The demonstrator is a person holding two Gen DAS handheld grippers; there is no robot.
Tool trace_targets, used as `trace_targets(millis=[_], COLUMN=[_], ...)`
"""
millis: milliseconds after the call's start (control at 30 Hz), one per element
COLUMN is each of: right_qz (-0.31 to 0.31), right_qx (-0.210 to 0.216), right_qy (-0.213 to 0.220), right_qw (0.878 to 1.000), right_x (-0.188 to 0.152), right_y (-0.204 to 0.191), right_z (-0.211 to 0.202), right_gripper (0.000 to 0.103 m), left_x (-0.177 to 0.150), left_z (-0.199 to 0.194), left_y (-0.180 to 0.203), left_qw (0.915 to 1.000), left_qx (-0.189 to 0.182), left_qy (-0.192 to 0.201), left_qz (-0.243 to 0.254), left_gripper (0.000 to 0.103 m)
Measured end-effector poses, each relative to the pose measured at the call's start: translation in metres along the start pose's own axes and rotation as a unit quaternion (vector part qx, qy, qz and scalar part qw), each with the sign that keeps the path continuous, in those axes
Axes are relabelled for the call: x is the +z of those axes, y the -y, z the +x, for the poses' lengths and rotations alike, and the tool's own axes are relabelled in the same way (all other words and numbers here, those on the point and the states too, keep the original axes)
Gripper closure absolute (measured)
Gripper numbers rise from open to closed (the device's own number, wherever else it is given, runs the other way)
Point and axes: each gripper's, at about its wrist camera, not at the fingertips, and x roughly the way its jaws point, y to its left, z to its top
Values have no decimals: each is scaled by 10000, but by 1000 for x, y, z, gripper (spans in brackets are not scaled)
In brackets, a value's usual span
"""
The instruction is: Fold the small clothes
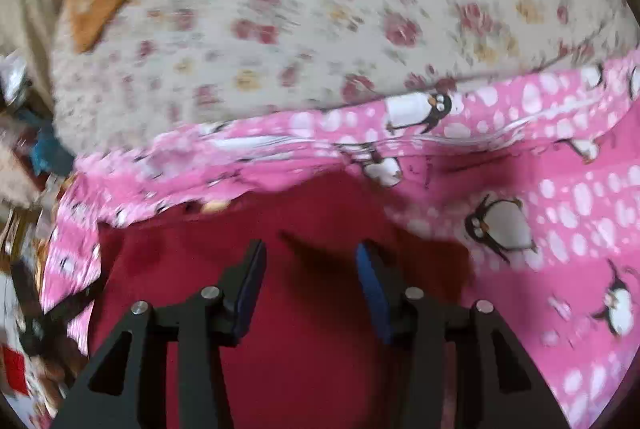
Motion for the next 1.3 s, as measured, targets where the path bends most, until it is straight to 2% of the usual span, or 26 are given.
trace_targets(millis=[100,267,400,567,733,867,1167,1300], right_qz=[-43,-128,-519,-884,-945,-1035,-1067,-1144], right_qx=[-104,-62,-15,-15,-95,-468,-393,-269], right_qy=[-21,-5,-28,-109,-144,-501,-266,-181], right_qw=[9999,9999,9986,9960,9954,9923,9932,9929], right_x=[-2,-10,-42,-87,-112,-126,-131,-134], right_y=[1,-4,-13,-17,-17,-9,-19,-30], right_z=[15,-19,-65,-103,-106,-82,-112,-125], right_gripper=[53,53,46,45,45,45,45,45], left_x=[-2,-3,-7,-15,-21,-26,-46,-62], left_z=[-2,-9,-20,-28,-34,-41,-65,-74], left_y=[5,10,13,18,21,23,28,24], left_qw=[9998,9991,9978,9967,9959,9956,9940,9960], left_qx=[82,224,359,419,453,455,422,285], left_qy=[84,201,362,451,500,483,505,335], left_qz=[155,305,430,533,603,660,872,783], left_gripper=[71,71,71,71,71,71,71,71])
